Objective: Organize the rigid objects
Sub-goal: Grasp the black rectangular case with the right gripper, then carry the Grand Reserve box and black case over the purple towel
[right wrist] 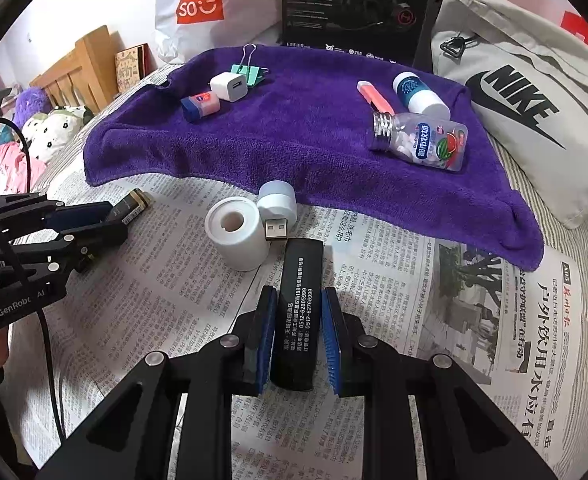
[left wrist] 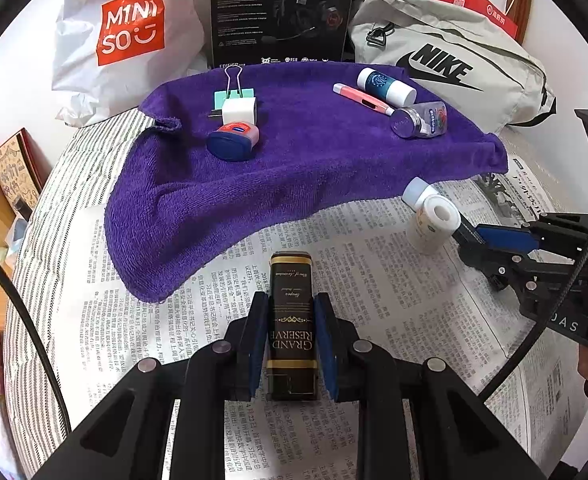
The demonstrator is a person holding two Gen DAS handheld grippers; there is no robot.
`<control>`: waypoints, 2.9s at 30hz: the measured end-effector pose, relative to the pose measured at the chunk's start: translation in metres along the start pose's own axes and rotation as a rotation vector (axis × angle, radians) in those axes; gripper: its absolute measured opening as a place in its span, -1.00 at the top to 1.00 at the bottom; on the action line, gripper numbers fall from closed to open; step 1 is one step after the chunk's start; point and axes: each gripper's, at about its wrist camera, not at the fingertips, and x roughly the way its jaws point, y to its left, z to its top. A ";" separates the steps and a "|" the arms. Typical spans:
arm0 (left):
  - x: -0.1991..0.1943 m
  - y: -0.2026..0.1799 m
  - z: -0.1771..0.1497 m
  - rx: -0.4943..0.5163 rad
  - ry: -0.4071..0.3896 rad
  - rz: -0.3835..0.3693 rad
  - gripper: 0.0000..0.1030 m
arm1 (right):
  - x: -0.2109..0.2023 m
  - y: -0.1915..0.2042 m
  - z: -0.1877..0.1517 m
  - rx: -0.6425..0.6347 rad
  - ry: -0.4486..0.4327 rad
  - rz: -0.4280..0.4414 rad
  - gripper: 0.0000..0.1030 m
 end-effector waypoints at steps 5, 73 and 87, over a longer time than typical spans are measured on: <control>-0.002 0.003 0.001 -0.012 0.007 -0.016 0.56 | 0.000 -0.004 0.003 0.001 0.020 0.027 0.57; 0.052 0.029 0.125 -0.005 0.041 -0.124 0.57 | 0.060 -0.049 0.131 -0.200 0.112 0.120 0.58; 0.071 0.019 0.116 0.036 0.080 -0.078 0.56 | 0.065 -0.054 0.130 -0.209 0.105 0.142 0.58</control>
